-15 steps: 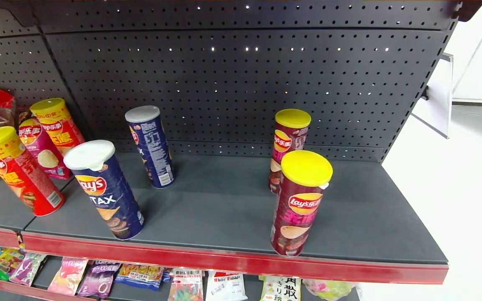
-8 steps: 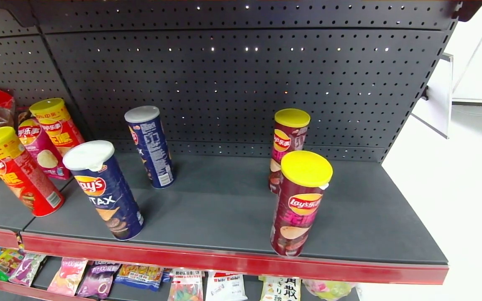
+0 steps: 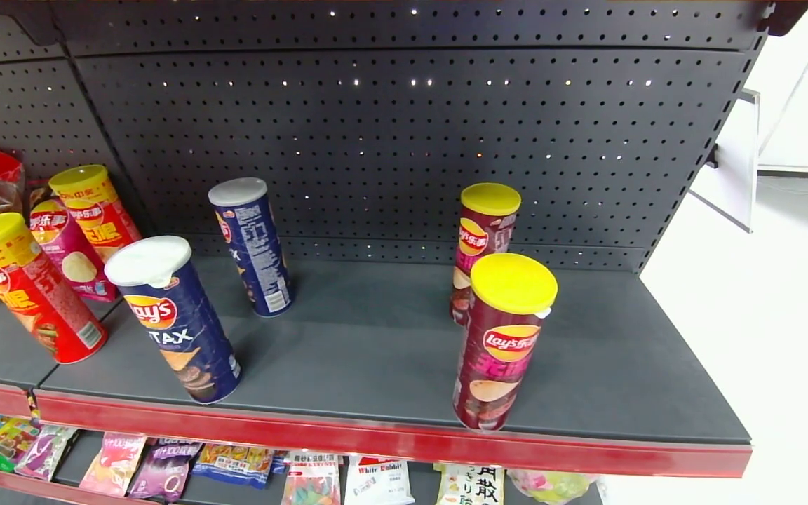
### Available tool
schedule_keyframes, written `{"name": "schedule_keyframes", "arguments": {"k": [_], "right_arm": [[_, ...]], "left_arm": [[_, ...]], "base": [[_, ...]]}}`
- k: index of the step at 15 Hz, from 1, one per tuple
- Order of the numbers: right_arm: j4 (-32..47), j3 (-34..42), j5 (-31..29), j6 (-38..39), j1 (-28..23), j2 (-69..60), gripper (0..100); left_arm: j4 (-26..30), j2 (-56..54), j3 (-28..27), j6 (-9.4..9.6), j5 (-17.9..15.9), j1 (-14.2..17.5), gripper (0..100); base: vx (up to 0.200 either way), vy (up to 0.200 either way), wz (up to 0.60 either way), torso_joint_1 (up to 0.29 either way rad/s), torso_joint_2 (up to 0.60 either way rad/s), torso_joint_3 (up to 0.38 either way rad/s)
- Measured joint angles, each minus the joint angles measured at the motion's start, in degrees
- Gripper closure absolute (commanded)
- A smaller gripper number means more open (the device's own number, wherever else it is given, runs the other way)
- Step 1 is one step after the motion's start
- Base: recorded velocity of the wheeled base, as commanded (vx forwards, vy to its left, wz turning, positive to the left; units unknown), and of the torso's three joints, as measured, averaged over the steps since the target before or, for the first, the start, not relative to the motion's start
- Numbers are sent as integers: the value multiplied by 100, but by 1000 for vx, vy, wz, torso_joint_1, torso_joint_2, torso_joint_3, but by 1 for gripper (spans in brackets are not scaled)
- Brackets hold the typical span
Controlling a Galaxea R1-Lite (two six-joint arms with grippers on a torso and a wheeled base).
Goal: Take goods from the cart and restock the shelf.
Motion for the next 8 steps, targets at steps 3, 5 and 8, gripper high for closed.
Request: {"name": "schedule_keyframes", "arguments": {"k": [3, 5, 8], "right_arm": [[0, 0, -1, 0, 0, 0, 0], [0, 0, 0, 0, 5, 0, 0], [0, 0, -1, 2, 5, 0, 0]], "left_arm": [[-9, 436, 0, -41, 2, 354, 0], [-9, 623, 0, -37, 0, 874, 0], [-51, 477, 11, -108, 33, 1846, 0]], "base": [[0, 0, 0, 0, 0, 0], [0, 0, 0, 0, 0, 0], [0, 0, 0, 0, 0, 0]]}}
